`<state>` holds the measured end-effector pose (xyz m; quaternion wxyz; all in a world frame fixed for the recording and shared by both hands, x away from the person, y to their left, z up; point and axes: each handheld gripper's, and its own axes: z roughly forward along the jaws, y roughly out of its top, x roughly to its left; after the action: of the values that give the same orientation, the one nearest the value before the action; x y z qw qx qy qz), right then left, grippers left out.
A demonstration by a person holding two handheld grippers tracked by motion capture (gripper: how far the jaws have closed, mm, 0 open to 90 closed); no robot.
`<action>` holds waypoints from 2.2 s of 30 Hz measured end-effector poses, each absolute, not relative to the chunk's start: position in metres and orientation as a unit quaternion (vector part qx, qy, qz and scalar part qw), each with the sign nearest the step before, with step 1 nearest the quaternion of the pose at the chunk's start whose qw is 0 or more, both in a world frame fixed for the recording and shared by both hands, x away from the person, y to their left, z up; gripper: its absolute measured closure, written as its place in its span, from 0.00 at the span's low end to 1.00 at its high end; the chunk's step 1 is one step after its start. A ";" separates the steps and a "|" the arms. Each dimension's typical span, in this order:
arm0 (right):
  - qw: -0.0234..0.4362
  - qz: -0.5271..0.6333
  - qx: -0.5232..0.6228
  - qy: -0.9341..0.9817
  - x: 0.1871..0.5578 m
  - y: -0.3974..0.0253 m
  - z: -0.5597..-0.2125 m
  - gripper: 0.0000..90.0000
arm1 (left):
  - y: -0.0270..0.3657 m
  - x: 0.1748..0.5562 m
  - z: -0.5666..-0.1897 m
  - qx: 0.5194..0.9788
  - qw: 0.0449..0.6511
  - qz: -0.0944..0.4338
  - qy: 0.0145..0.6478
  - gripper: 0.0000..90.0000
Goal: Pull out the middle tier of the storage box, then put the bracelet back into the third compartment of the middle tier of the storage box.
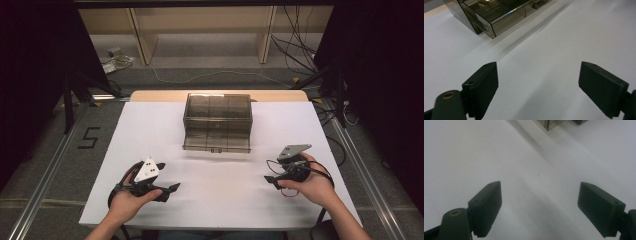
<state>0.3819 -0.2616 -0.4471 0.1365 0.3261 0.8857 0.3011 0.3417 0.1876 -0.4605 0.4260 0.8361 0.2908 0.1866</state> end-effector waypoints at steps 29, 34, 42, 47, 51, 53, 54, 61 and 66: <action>0.146 0.293 0.344 0.880 0.366 -0.278 -0.449 0.26 | 0.188 0.341 -0.460 0.836 0.432 0.181 0.286 0.18; 0.143 0.291 0.340 0.882 0.366 -0.279 -0.446 0.29 | 0.189 0.342 -0.460 0.836 0.432 0.181 0.286 0.18; 0.130 0.280 0.330 0.892 0.364 -0.276 -0.444 0.41 | 0.186 0.342 -0.459 0.837 0.432 0.181 0.282 0.18; 0.118 0.269 0.320 0.900 0.362 -0.278 -0.444 0.48 | 0.185 0.342 -0.459 0.837 0.432 0.182 0.284 0.18; 0.110 0.262 0.312 0.907 0.360 -0.279 -0.445 0.54 | 0.187 0.342 -0.459 0.835 0.433 0.182 0.287 0.18; 0.103 0.255 0.307 0.911 0.360 -0.279 -0.445 0.56 | 0.187 0.342 -0.459 0.836 0.432 0.182 0.286 0.18; 0.102 0.253 0.308 0.911 0.360 -0.279 -0.445 0.57 | 0.187 0.342 -0.459 0.834 0.435 0.181 0.287 0.18; 0.076 0.219 0.296 0.927 0.357 -0.278 -0.451 0.64 | 0.188 0.344 -0.460 0.835 0.432 0.181 0.288 0.18; 0.056 0.196 0.296 0.933 0.356 -0.280 -0.457 0.68 | 0.187 0.344 -0.460 0.836 0.432 0.181 0.288 0.18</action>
<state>0.3556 -0.2796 -0.4569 0.0563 0.2958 0.9332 0.1961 0.3444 0.1870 -0.4599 0.4318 0.8356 0.2876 0.1805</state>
